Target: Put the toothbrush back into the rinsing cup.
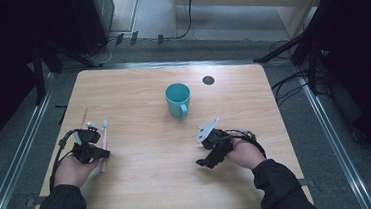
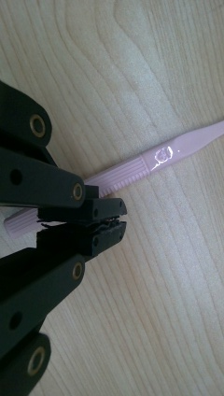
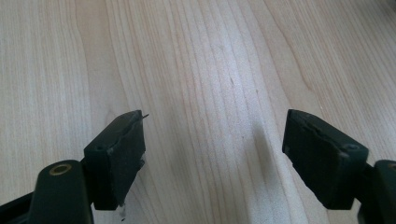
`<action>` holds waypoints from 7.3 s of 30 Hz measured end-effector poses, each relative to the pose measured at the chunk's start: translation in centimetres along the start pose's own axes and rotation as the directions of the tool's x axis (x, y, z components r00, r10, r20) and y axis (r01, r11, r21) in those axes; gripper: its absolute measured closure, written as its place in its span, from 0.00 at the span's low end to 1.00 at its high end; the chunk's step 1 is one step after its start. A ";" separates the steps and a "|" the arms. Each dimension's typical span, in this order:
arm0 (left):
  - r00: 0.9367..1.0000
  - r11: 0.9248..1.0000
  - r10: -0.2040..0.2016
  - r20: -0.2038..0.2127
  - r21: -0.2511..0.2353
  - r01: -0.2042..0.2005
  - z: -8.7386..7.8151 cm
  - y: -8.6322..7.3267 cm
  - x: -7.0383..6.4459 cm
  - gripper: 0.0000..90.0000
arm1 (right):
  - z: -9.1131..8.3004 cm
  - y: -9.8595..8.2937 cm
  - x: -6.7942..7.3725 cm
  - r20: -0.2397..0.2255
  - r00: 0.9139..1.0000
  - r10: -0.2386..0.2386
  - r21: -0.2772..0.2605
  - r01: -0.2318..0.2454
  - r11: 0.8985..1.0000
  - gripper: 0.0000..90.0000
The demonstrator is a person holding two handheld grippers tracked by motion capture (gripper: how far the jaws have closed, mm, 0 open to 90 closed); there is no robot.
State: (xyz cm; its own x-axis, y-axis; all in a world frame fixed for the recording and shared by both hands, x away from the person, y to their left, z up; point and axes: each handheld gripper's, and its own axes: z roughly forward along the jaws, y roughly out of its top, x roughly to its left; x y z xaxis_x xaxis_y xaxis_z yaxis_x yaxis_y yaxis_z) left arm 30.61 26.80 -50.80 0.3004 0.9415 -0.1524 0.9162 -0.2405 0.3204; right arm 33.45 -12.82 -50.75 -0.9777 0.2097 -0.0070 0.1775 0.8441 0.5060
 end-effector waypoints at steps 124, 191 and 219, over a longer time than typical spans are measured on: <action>0.993 0.989 -0.114 -0.005 0.097 0.114 0.0 5.4 2.3 0.94 | 0.0 -1.0 0.5 0.001 1.000 0.012 0.044 -0.012 0.999 0.24; 0.991 0.757 0.109 0.083 -0.652 -0.028 -8.4 4.7 -4.2 0.94 | -0.1 -1.0 0.5 0.002 1.000 0.013 0.035 -0.013 0.999 0.24; 0.976 0.757 0.195 0.093 -0.647 -0.090 -7.1 10.1 -8.4 0.94 | -0.1 -1.0 0.6 -0.001 1.000 0.007 0.028 -0.007 1.000 0.24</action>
State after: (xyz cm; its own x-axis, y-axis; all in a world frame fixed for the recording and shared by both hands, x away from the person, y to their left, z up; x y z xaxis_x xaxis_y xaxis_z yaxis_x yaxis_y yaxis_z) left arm 35.49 18.15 -39.61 0.4970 0.8503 -0.1730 0.4956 -0.1144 0.8610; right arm 32.71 -13.59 -51.12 -0.9766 0.2152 -0.0023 0.1875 0.8559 0.4820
